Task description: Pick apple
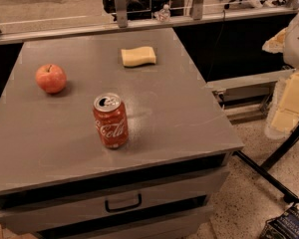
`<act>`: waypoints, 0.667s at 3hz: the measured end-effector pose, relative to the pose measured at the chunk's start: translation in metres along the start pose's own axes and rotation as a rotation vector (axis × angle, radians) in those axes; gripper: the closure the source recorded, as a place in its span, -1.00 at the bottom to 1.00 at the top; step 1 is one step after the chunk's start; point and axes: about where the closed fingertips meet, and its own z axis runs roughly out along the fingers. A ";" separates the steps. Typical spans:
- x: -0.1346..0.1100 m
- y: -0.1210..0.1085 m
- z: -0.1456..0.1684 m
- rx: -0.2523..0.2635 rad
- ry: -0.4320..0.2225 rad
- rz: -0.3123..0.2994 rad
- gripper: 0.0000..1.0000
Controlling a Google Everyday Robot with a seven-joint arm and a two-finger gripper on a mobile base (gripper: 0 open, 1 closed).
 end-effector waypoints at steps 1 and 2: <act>0.000 0.000 0.000 0.000 0.000 0.000 -1.00; -0.015 0.004 0.003 -0.012 -0.083 0.011 -1.00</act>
Offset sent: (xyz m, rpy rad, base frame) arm -0.0033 0.0331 -0.0049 0.1761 0.0026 0.0258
